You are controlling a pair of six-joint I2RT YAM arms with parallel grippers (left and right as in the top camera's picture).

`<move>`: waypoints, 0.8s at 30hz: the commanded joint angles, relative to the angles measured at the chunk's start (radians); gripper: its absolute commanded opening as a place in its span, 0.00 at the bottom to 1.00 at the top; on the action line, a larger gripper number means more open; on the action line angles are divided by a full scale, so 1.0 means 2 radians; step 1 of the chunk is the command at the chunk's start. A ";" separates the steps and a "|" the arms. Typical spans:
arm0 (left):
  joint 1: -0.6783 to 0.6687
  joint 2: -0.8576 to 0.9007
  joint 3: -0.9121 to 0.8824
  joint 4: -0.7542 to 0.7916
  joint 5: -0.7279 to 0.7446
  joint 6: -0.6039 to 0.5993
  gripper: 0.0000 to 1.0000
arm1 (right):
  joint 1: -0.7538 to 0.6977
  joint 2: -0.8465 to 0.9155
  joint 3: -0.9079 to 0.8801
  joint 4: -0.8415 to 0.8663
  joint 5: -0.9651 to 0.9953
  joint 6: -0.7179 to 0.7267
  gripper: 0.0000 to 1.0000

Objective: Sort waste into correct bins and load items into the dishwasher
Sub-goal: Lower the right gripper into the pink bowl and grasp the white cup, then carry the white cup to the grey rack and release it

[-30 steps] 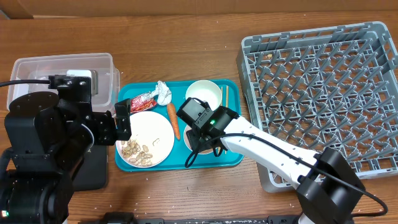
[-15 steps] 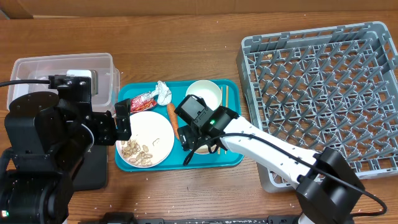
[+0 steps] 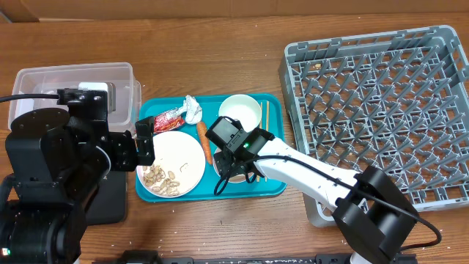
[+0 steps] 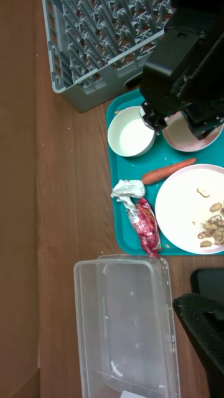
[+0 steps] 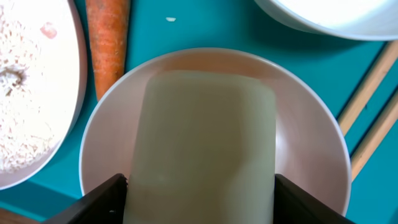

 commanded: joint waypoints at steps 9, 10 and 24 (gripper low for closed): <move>0.003 -0.002 0.009 0.000 -0.003 0.011 1.00 | -0.002 -0.011 0.043 -0.037 0.017 0.002 0.61; 0.003 -0.002 0.009 0.000 -0.003 0.011 1.00 | -0.002 -0.016 0.049 -0.040 0.019 0.002 0.61; 0.003 -0.002 0.009 0.000 -0.003 0.011 1.00 | -0.032 -0.129 0.091 -0.082 0.080 0.002 0.61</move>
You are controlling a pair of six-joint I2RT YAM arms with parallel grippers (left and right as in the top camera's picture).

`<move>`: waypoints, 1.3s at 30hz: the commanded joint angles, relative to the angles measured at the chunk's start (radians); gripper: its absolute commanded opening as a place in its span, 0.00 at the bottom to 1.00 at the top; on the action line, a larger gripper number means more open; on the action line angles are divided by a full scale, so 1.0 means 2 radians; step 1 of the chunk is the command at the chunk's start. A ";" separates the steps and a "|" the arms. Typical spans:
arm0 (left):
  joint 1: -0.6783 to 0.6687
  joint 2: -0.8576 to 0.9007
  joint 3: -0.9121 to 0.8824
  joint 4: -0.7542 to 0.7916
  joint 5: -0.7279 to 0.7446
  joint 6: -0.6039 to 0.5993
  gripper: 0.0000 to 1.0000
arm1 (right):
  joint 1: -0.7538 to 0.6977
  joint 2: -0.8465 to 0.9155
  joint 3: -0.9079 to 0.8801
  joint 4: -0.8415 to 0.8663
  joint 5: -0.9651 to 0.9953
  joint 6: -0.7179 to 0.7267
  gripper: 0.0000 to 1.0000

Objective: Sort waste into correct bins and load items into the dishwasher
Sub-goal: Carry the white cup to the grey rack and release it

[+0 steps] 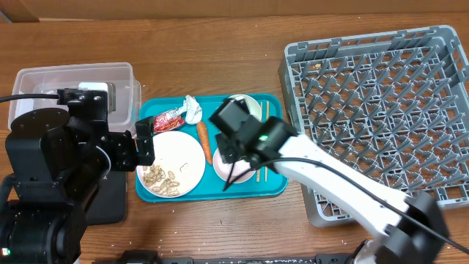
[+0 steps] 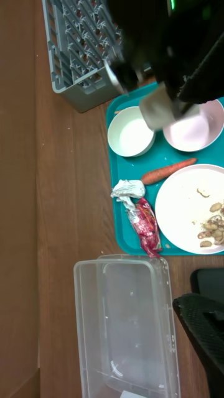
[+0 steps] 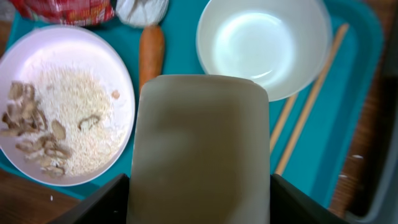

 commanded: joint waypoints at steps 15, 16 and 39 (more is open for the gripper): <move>0.003 -0.002 0.009 0.000 -0.003 0.011 1.00 | -0.216 -0.106 -0.021 -0.076 0.054 -0.004 0.61; 0.003 -0.002 0.009 0.000 -0.003 0.011 1.00 | -0.225 -0.106 -0.030 -0.071 0.054 -0.004 0.61; 0.003 -0.002 0.009 0.000 -0.003 0.011 1.00 | -0.280 -0.099 -0.139 0.068 0.090 -0.017 0.62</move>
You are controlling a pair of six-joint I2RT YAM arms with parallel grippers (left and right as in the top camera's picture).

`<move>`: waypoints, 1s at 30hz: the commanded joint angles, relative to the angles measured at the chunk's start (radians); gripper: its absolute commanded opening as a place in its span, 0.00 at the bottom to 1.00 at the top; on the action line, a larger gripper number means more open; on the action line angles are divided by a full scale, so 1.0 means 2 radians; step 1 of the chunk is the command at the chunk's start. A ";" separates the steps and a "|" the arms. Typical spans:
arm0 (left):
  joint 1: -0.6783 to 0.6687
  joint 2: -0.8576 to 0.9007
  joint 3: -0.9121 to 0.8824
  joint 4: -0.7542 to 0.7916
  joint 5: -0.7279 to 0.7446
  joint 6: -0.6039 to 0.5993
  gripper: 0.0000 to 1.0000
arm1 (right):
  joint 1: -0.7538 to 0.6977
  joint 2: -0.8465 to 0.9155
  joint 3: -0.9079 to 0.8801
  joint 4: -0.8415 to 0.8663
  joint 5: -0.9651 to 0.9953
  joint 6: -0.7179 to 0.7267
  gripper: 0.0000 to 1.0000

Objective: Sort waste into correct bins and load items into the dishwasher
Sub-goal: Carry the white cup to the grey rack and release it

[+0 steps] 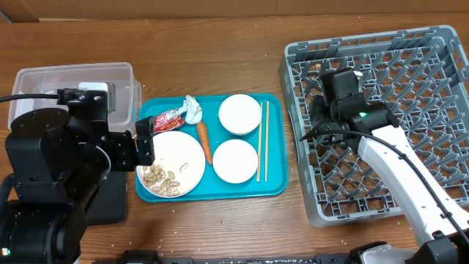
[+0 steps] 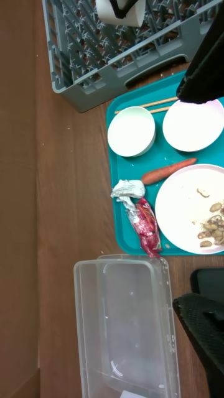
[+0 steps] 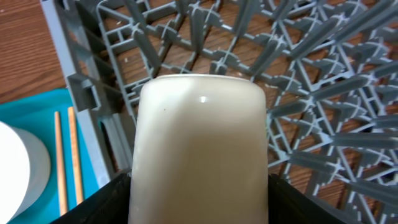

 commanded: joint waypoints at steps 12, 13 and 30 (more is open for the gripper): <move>0.003 -0.002 0.009 0.000 -0.003 0.011 1.00 | -0.003 0.005 -0.043 0.027 0.025 0.013 0.67; 0.003 -0.002 0.009 0.000 -0.003 0.011 1.00 | -0.002 0.002 -0.043 0.013 0.024 0.027 0.70; 0.003 -0.002 0.009 0.000 -0.003 0.011 1.00 | 0.079 -0.202 -0.034 -0.036 -0.180 -0.057 0.80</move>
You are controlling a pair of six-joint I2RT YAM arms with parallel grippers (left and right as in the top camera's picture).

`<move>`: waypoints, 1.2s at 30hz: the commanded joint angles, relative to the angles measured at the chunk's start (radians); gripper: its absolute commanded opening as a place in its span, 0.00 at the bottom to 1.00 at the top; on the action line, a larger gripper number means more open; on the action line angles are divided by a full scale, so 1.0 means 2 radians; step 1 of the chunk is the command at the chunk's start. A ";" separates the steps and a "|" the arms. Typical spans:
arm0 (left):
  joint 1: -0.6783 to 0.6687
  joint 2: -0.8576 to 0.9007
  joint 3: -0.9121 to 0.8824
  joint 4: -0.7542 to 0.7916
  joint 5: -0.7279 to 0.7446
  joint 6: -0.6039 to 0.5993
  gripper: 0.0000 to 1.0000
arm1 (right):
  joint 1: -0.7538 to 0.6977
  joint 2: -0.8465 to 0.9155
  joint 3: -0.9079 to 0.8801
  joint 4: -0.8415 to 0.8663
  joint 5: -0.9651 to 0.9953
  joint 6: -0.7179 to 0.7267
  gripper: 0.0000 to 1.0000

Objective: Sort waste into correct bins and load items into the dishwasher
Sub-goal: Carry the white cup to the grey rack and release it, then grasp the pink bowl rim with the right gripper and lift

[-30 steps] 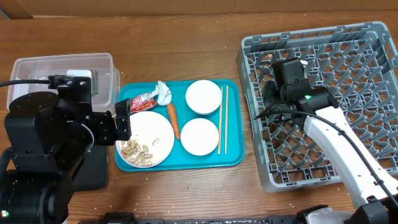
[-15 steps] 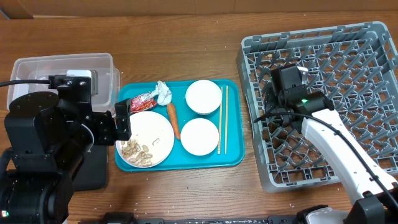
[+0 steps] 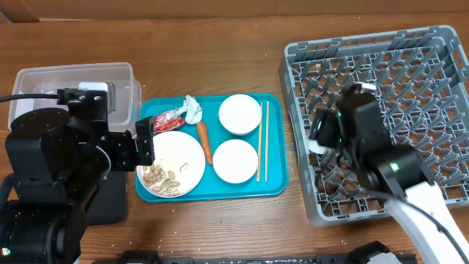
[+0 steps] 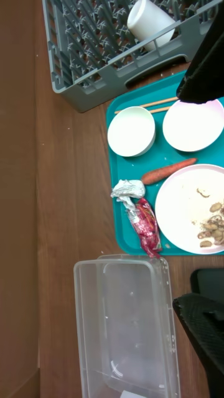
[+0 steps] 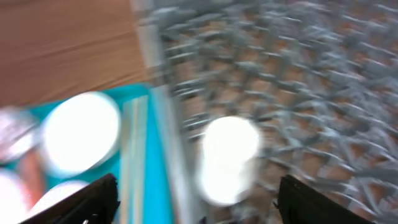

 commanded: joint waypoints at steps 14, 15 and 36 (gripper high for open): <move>0.003 -0.002 0.009 0.000 -0.003 0.011 1.00 | 0.147 0.189 -0.019 0.042 -0.110 0.121 0.67; 0.003 -0.002 0.009 0.000 -0.003 0.011 1.00 | 0.147 0.214 -0.019 0.058 -0.109 0.132 0.66; 0.003 0.008 0.009 0.000 -0.003 0.011 1.00 | 0.146 0.185 0.053 -0.014 -0.019 0.103 0.04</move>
